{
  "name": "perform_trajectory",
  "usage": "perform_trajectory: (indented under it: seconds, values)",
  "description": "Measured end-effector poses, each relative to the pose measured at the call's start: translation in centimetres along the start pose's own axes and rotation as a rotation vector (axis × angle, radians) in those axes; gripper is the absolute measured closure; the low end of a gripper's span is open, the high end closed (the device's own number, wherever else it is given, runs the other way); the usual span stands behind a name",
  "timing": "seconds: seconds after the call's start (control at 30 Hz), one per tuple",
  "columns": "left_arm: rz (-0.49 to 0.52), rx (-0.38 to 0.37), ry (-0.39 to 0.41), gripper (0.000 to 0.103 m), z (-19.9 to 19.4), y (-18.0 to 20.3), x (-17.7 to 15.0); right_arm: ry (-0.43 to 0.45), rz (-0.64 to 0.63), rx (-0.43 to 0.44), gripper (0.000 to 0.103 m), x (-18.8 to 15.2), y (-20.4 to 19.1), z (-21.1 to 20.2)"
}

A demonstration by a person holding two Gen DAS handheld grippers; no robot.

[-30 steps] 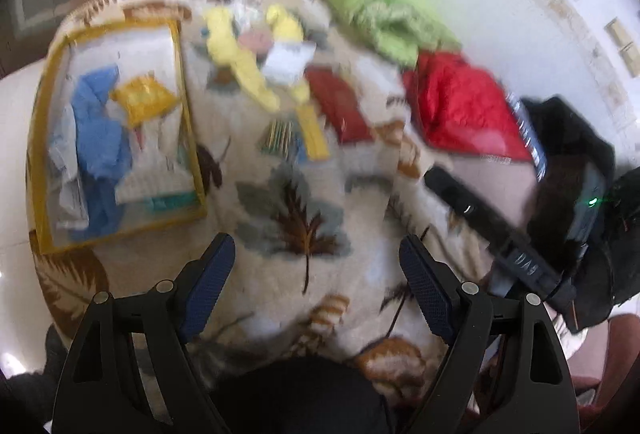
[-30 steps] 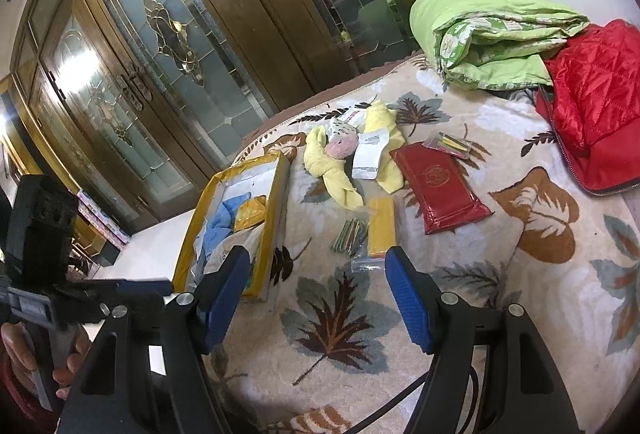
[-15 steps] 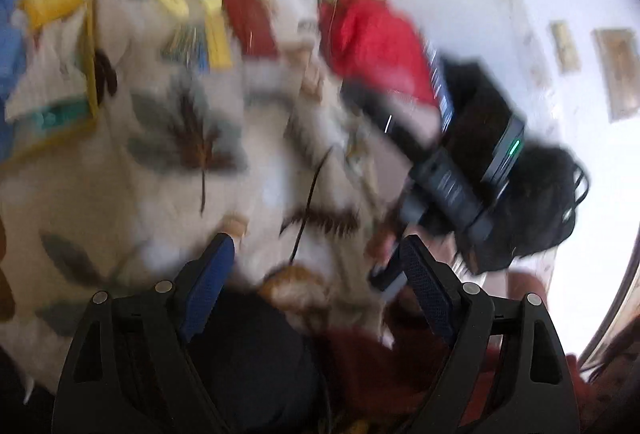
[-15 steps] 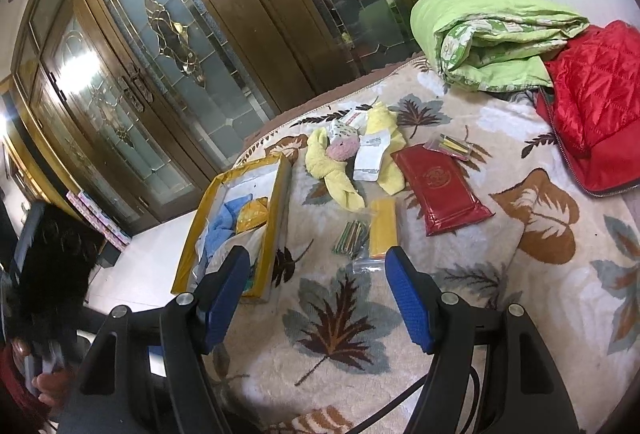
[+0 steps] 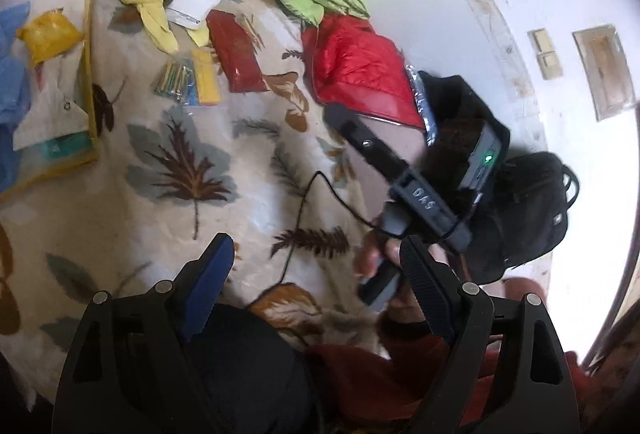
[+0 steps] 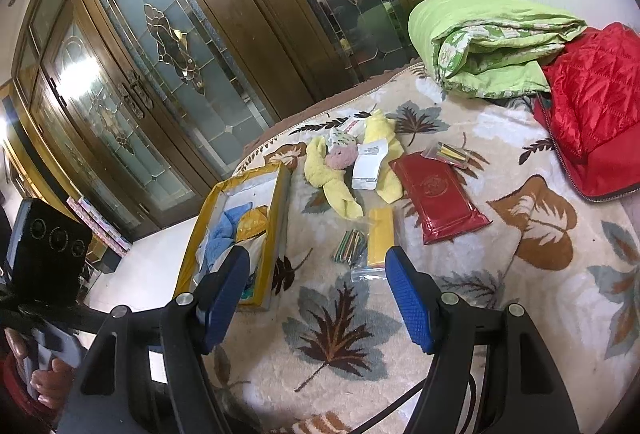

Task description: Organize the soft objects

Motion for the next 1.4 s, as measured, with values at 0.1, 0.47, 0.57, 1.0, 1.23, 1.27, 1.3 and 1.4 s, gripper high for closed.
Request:
perform_trajectory:
  seconds: [0.1, 0.47, 0.57, 1.0, 1.23, 1.27, 1.3, 1.4]
  values:
    - [-0.008, -0.001, 0.004, 0.018, 0.1, 0.0, 0.0, -0.007, 0.001, 0.002, 0.032, -0.2, 0.0, 0.2]
    - [-0.008, 0.049, 0.014, 0.018, 0.1, 0.0, -0.4, -0.013, -0.001, 0.002, 0.032, -0.3, -0.1, 0.4]
    - [-0.014, 0.041, 0.015, 0.018, 0.1, 0.1, -0.4, -0.017, -0.004, 0.001, 0.032, -0.4, -0.2, 0.4]
    - [-0.038, -0.291, -0.086, 0.018, -0.2, 1.8, -1.5, 0.018, -0.026, 0.000, 0.032, 0.0, -0.9, -0.5]
    - [-0.027, -0.651, -0.128, 0.018, -1.9, 4.8, -2.7, 0.057, -0.051, 0.013, 0.032, 0.6, -1.7, -1.6]
    - [-0.006, -0.682, -0.128, 0.018, -2.2, 5.5, -2.9, 0.062, -0.051, 0.014, 0.032, 0.7, -1.7, -1.7]
    - [0.007, -0.699, -0.129, 0.018, -2.4, 5.8, -3.1, 0.067, -0.051, 0.015, 0.032, 0.8, -1.7, -1.9]
    - [0.027, -0.759, -0.123, 0.018, -3.2, 6.6, -3.4, 0.085, -0.050, 0.017, 0.032, 1.2, -1.6, -2.4]
Point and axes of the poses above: each gripper's, at about its wrist camera, not at the fingertips, and z roughly the way its jaws point, y to its right, x to its top, the point moved 5 cm from there along z, roughly the way its jaws point, and after that the axes turned 8 degrees about -z, right-handed, at the moved point
